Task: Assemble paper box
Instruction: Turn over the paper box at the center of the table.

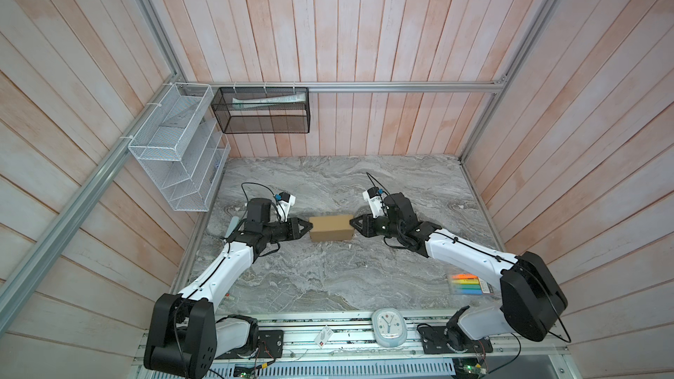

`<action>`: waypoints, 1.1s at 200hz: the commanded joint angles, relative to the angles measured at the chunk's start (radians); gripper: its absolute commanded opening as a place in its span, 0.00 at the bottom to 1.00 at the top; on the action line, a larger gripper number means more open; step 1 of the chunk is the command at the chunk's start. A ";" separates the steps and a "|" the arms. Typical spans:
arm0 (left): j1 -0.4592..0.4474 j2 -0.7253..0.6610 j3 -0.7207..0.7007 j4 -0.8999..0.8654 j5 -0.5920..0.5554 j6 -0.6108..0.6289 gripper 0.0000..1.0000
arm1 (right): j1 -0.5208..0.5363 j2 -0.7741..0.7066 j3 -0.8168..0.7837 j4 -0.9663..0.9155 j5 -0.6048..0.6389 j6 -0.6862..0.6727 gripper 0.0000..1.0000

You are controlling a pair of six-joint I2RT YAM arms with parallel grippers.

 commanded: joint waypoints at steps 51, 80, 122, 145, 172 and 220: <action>-0.016 -0.053 -0.060 0.017 0.001 -0.032 0.27 | 0.036 -0.031 -0.087 0.008 -0.027 0.037 0.26; -0.016 -0.066 -0.073 0.021 -0.007 -0.048 0.27 | 0.039 -0.046 -0.110 0.021 -0.032 0.049 0.28; -0.016 -0.086 -0.087 0.019 -0.021 -0.055 0.27 | 0.039 -0.064 -0.118 0.015 -0.028 0.049 0.28; -0.016 -0.097 -0.097 0.023 -0.038 -0.063 0.27 | 0.039 -0.072 -0.120 0.010 -0.022 0.049 0.29; -0.016 -0.103 -0.103 0.031 -0.059 -0.074 0.30 | 0.039 -0.071 -0.112 -0.001 -0.015 0.039 0.29; -0.016 -0.126 -0.107 0.053 -0.107 -0.091 0.41 | 0.036 -0.063 -0.121 0.039 0.005 0.053 0.37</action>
